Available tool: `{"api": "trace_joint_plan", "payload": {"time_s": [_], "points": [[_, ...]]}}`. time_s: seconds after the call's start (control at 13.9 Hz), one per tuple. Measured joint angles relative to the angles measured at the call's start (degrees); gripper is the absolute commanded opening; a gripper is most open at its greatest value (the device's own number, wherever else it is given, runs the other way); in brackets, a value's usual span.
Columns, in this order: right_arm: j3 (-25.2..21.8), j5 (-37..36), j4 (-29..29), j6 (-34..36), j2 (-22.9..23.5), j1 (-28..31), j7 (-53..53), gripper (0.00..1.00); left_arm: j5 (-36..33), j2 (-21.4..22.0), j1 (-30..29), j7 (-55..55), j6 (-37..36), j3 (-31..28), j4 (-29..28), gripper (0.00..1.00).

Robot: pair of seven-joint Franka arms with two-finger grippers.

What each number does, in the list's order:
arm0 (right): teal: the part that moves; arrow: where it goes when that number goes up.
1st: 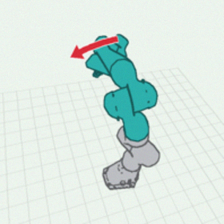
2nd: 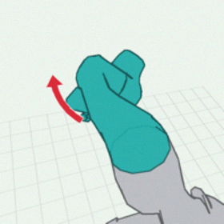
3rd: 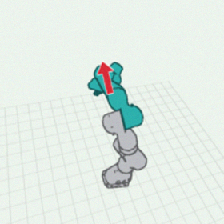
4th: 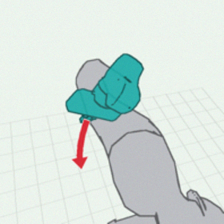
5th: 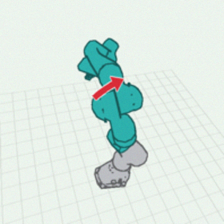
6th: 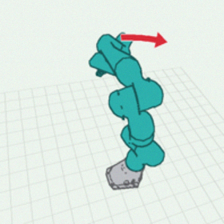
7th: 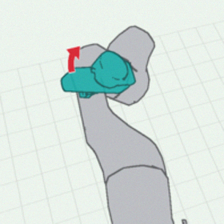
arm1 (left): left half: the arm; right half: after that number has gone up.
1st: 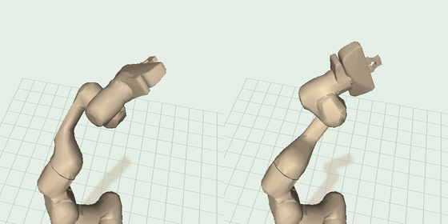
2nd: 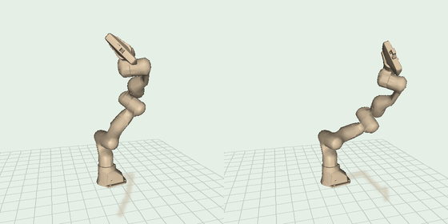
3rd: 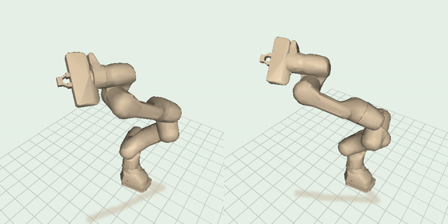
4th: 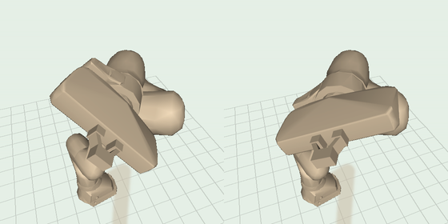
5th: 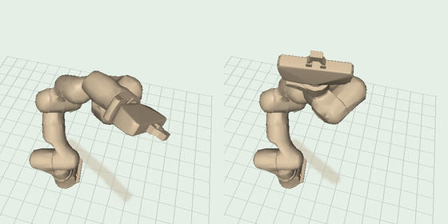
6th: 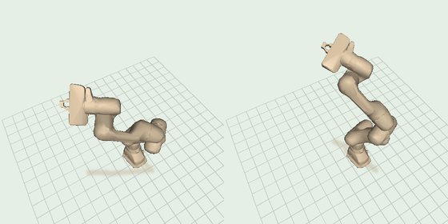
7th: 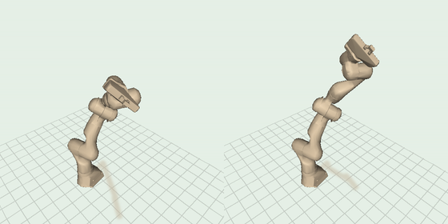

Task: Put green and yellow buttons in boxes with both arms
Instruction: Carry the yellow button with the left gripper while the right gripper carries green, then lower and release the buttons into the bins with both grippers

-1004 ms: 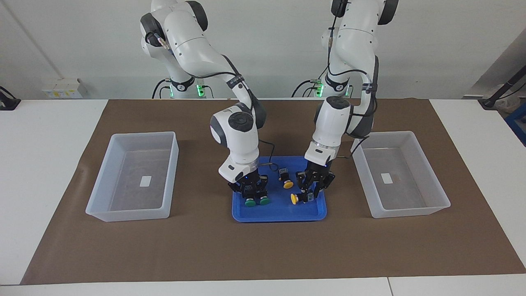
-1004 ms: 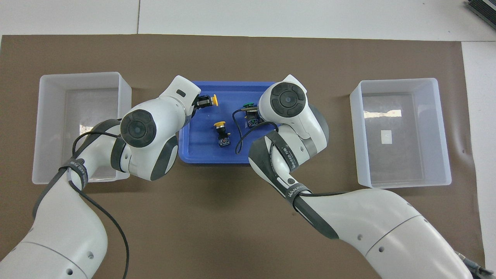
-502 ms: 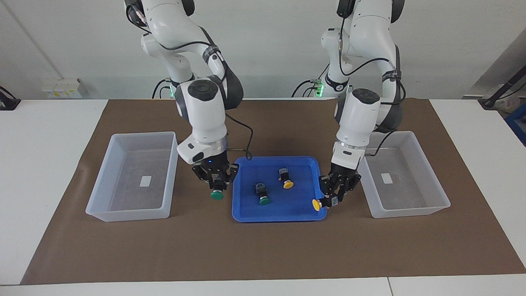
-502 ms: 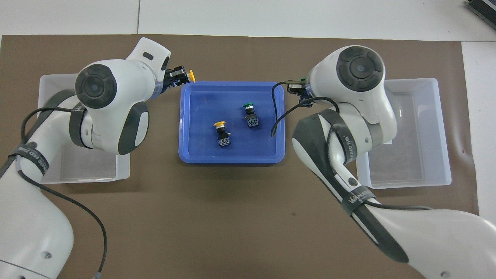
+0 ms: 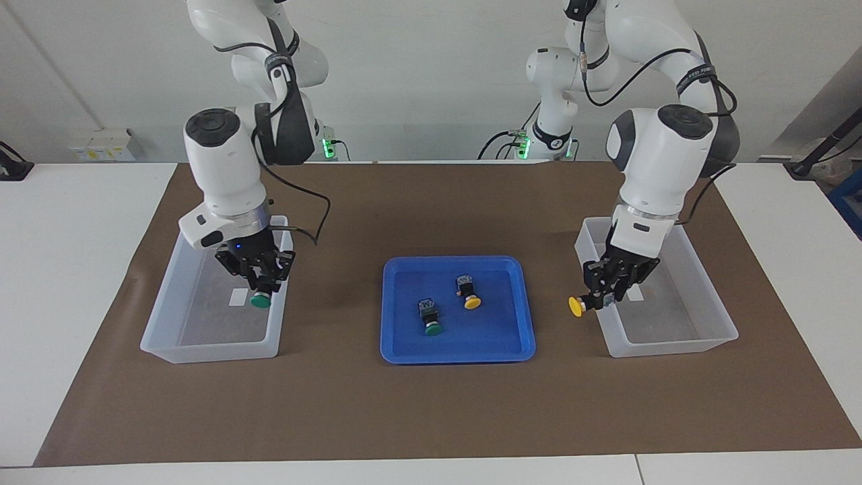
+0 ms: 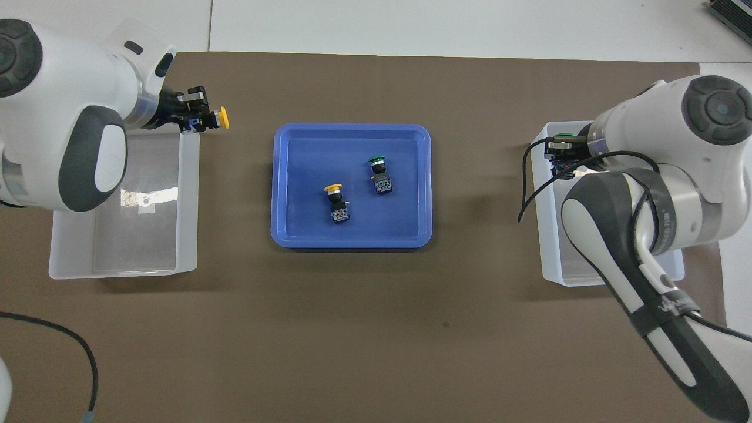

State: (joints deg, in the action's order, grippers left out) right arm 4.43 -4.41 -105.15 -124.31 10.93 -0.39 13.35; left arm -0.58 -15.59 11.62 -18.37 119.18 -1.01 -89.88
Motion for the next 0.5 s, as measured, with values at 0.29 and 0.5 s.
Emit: {"api": "trace_joint_plan", "payload": {"time_s": [0.29,0.5], "points": [[0.0,1.6,-10.0,-7.4,-2.0,5.7,-9.0,0.0,0.0,4.1,-6.0,11.9,-7.4,-0.7,1.0,0.0],[0.0,1.6,-15.3,-13.6,-1.9,8.3,-11.7,0.0,0.0,6.2,-7.7,14.0,-7.1,-1.5,-3.3,0.0]]}}
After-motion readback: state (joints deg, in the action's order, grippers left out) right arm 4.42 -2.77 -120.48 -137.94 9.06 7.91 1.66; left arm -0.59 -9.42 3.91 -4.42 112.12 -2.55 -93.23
